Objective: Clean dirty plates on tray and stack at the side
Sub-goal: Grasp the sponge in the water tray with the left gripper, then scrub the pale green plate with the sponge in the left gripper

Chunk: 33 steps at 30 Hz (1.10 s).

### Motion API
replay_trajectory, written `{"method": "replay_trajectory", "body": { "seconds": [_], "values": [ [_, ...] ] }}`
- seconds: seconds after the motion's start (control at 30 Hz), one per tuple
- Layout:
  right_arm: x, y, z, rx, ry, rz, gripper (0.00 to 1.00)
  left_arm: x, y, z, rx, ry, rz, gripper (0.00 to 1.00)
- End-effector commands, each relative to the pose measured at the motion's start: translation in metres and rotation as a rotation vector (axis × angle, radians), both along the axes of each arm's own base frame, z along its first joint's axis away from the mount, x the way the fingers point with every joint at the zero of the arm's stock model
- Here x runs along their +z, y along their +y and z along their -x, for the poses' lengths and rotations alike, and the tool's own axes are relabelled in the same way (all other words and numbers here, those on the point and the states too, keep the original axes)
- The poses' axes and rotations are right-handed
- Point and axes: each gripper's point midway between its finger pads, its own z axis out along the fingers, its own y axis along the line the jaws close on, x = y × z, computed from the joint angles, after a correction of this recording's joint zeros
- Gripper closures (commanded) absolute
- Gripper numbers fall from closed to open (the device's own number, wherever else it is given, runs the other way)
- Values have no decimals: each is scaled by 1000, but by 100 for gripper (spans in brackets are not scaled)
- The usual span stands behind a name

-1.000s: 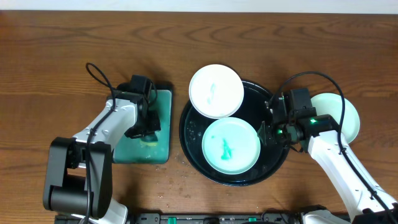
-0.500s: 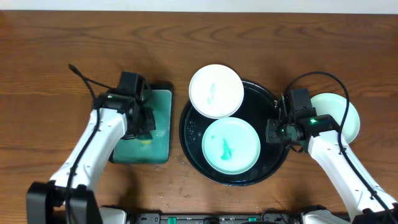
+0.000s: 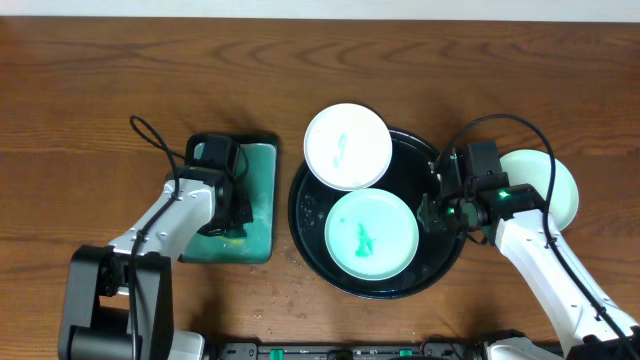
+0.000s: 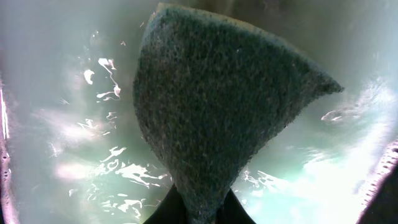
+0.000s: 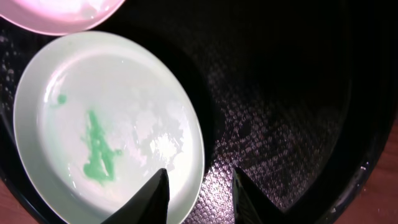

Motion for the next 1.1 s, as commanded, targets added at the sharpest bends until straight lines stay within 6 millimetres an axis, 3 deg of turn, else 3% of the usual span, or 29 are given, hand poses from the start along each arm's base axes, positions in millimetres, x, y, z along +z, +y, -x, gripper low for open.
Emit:
{"method": "replay_trajectory", "body": {
  "seconds": [0.0, 0.17, 0.33, 0.5, 0.6, 0.77, 0.8, 0.87, 0.9, 1.07],
  "values": [
    [1, -6, -5, -68, -10, 20, 68, -2, 4, 3, -4, 35, -21, 93],
    [-9, -14, -7, -107, -1, 58, 68, 51, 2, -12, -3, -2, -15, 93],
    [-16, 7, -9, 50, -12, -19, 64, 115, -11, -21, -13, -116, 70, 93],
    [-30, 9, -14, 58, 12, -18, 64, 150, -39, -14, -48, -203, 230, 93],
    [-42, 14, -13, 105, 39, -32, 66, 156, -52, -7, -66, -204, 272, 93],
    [-66, 13, 2, 114, 148, -29, 72, 148, -76, 5, -106, -159, 285, 93],
    [-70, 13, 4, 114, 163, -28, 76, 146, -83, 7, -119, -154, 288, 93],
    [-75, 14, 7, 108, 189, -33, 96, 140, -95, 9, -135, -147, 297, 93],
    [-77, 13, 8, 100, 199, -32, 99, 137, -102, 10, -140, -144, 303, 93],
    [-79, 13, 10, 73, 218, -33, 99, 118, -143, 15, -159, -114, 332, 93]
  ]
}}
